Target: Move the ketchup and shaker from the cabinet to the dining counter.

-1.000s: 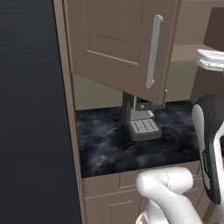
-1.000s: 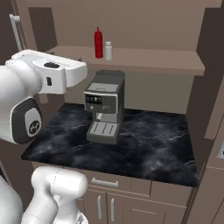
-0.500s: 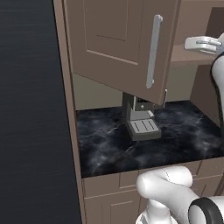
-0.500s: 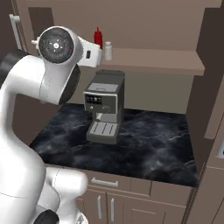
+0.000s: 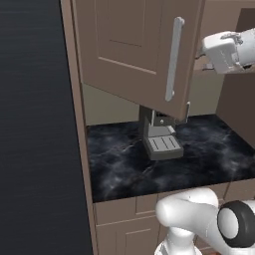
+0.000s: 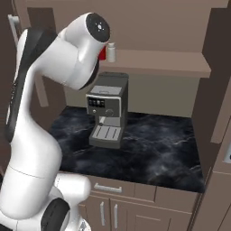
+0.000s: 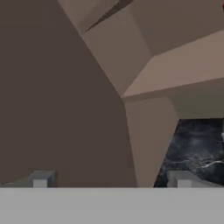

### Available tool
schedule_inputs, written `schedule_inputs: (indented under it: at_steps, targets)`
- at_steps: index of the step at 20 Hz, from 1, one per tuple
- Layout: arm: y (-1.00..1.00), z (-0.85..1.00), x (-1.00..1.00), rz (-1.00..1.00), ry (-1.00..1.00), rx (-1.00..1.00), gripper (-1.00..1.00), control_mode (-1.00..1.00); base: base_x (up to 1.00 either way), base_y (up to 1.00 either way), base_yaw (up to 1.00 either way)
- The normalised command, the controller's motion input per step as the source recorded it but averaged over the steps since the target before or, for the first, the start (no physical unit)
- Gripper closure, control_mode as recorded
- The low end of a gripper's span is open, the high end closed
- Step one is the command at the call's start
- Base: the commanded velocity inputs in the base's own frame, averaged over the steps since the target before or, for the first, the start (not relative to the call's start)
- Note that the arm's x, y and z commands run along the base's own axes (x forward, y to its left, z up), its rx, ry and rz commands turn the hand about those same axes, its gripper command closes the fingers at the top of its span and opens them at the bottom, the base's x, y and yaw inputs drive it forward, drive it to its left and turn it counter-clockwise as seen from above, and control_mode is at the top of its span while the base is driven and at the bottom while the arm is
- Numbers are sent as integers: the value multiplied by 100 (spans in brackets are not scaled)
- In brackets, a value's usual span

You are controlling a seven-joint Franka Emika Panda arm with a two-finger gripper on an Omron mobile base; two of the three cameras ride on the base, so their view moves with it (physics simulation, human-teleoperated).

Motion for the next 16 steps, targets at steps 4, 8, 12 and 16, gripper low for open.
schedule_inputs:
  at_steps: [4,8,12,16]
  targets:
    - [79,-32,5,36,12,24,-100,-100,0,0,0]
    - [92,-32,0,36,11,22,-100,-100,0,0,0]
    - [100,-36,-1,37,6,19,-100,-100,0,0,0]
    - [100,-16,-30,32,-1,11,-100,-100,0,0,0]
